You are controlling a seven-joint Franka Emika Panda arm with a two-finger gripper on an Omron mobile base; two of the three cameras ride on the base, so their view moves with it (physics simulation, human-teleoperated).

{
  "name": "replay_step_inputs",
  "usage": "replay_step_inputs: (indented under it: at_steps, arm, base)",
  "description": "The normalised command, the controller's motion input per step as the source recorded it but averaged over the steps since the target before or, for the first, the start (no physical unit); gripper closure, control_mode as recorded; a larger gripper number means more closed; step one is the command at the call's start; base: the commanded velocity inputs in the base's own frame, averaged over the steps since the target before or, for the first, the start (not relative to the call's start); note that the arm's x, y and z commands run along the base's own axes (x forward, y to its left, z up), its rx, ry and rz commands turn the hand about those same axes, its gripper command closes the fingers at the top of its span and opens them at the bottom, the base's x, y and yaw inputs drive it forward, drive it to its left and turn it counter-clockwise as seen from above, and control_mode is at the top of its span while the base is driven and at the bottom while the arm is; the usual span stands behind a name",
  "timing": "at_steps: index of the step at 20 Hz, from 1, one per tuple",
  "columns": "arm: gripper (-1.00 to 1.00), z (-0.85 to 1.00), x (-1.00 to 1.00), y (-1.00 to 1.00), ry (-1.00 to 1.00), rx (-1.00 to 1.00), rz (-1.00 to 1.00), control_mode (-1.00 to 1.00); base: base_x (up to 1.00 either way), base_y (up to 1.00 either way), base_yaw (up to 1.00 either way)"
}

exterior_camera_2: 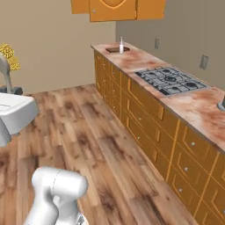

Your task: Grab the spray bottle from the cabinet, then place it next to the cutting board for sanitizing. Then grab the dish brush from the countertop next to the sink and place it next to the cutting board.

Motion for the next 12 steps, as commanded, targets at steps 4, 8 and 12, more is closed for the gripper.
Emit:
replay_step_inputs:
  at_steps: [4,8,12]
  arm:
    - [1.0,0.0,0.0,0.0,0.0,0.0,0.0,1.0]
    - [1.0,0.0,0.0,0.0,0.0,0.0,0.0,1.0]
    - [1.0,0.0,0.0,0.0,0.0,0.0,0.0,1.0]
  base:
    - [1.0,1.0,-0.43]
    - [1.0,1.0,-0.37]
    - [1.0,1.0,-0.34]
